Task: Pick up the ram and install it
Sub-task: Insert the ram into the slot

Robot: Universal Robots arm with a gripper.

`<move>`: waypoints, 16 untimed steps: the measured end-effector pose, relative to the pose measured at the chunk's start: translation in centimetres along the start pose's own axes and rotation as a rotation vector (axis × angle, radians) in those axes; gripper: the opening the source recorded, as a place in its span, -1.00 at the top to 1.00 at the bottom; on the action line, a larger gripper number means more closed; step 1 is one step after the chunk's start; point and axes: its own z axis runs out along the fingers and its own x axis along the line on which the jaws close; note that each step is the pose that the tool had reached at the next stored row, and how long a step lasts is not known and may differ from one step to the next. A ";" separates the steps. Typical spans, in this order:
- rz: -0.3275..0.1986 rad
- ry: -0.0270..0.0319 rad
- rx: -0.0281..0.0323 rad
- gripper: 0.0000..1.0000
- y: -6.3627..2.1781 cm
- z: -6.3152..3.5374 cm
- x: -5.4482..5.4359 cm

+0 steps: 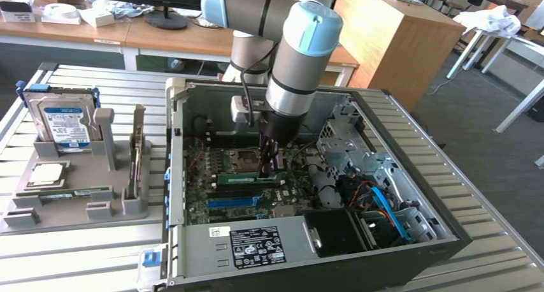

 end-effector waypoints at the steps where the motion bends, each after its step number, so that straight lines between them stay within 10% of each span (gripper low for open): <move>1: 0.000 0.0000 0.0000 0.77 0.00 0.00 0.0; 16: 0.000 0.0000 0.0000 0.77 0.00 0.07 0.0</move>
